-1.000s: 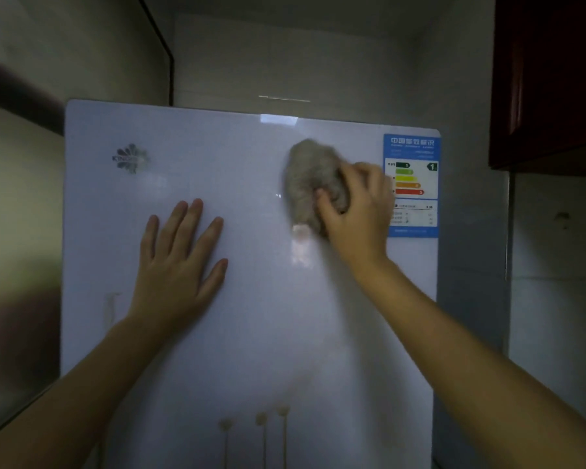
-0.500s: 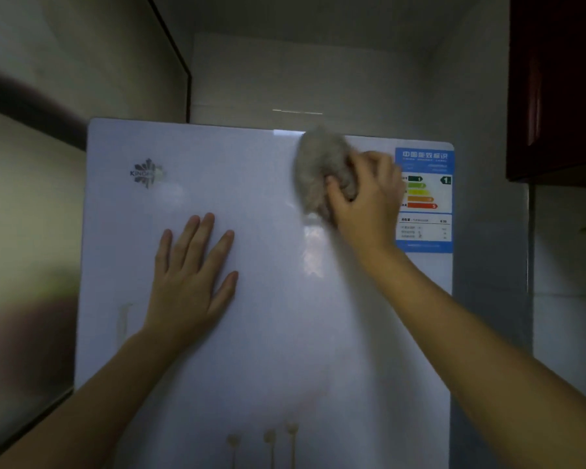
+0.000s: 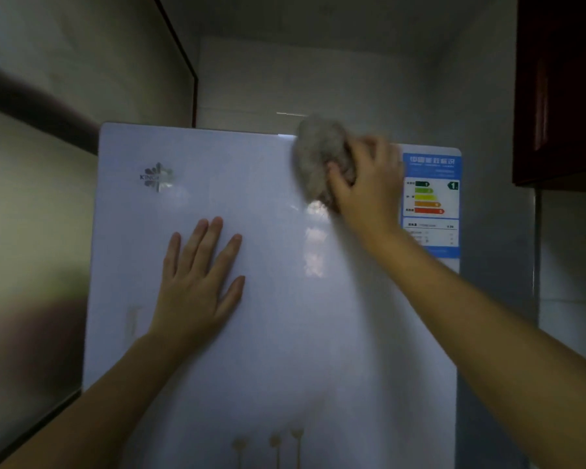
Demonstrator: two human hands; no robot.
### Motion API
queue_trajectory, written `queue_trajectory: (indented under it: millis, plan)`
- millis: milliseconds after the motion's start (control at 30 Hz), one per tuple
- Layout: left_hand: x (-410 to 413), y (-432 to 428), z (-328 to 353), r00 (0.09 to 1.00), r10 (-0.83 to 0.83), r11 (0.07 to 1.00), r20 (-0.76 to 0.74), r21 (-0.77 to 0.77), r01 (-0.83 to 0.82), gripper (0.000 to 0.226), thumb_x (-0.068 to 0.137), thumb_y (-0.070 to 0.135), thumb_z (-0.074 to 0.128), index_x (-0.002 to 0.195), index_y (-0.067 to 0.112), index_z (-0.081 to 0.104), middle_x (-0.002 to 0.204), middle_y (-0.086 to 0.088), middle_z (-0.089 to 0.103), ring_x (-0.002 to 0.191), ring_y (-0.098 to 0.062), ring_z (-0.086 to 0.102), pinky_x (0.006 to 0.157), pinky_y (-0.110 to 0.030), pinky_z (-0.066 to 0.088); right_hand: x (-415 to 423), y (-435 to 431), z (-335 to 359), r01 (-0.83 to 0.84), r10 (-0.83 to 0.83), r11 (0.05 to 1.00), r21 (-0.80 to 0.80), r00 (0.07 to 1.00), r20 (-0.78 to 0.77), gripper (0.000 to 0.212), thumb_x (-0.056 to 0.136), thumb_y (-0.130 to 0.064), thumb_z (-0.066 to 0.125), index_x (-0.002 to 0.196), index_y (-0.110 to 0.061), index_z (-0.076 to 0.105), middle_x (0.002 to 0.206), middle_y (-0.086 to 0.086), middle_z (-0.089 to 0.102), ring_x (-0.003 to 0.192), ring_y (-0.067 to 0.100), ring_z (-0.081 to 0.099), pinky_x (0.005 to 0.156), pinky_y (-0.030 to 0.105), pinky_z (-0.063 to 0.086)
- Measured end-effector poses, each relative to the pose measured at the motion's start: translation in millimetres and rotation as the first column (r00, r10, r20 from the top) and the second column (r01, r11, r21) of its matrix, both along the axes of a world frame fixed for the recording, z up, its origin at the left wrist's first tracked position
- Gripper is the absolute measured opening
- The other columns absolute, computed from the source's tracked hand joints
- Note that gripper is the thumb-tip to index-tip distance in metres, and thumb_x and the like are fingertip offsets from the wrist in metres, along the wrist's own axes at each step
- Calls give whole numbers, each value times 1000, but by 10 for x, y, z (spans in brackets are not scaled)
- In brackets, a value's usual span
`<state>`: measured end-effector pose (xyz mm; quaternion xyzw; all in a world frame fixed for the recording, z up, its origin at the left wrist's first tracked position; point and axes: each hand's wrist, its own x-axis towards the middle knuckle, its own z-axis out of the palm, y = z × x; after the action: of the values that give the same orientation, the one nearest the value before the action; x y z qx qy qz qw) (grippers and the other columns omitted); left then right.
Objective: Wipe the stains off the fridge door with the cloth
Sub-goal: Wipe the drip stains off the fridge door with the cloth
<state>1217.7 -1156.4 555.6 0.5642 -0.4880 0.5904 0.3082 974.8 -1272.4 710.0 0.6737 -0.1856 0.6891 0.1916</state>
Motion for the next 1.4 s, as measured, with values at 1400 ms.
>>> queue_trajectory:
  millis: [1400]
  plan:
    - [-167,187,42,996,19,988,-90,155,-4,71,99,51,28,160,15,26,170,-15,12,158,-31,8,127,-56,5,-1031,-522,-1755,5,-4,999,40,1000,-19,45,89,-33,68,130,-13,67,121,13,60,109,29,52,92,49,48]
